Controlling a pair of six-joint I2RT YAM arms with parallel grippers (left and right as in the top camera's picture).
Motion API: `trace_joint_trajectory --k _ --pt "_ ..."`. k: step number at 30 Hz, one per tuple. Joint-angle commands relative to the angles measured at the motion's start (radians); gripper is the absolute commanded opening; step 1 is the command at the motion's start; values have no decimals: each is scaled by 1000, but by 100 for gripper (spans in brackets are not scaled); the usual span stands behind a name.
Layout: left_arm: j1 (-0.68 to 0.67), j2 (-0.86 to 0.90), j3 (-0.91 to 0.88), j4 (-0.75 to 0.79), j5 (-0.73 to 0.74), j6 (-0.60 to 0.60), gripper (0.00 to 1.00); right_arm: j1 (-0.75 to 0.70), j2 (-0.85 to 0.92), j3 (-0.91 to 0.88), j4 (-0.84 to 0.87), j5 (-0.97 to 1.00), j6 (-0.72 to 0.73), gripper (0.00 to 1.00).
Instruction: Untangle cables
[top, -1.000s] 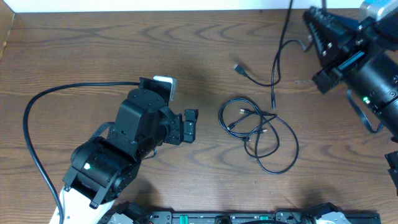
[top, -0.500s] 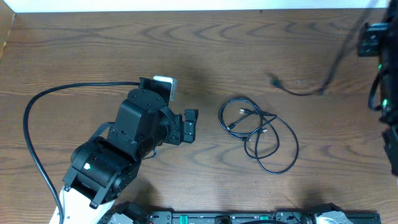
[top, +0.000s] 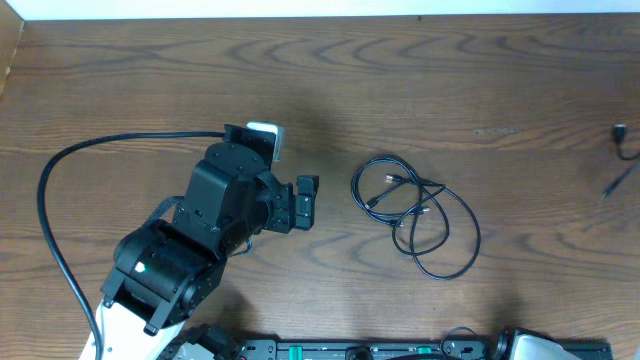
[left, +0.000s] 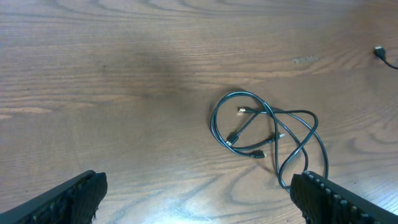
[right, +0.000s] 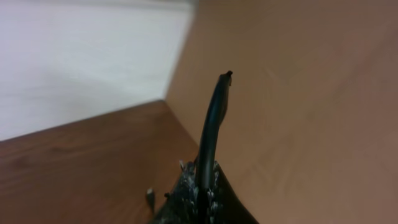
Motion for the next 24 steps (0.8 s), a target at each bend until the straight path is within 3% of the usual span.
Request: trace_joint_trajectory --k 1,14,22,23,24 --pt "5 2 22 -3 -13 -1 99 -111 16 20 -12 -63 158 1" --pt "5 2 22 -3 -13 -2 99 -519 177 19 -94 -483 466 1" --pt "5 2 22 -3 -13 -2 99 -697 267 18 -142 -724 554 1" --pt "5 2 22 -3 -13 -2 99 -712 279 18 -150 -749 570 4" --pt "5 2 22 -3 -13 -1 99 -722 289 18 -158 -770 583 14"
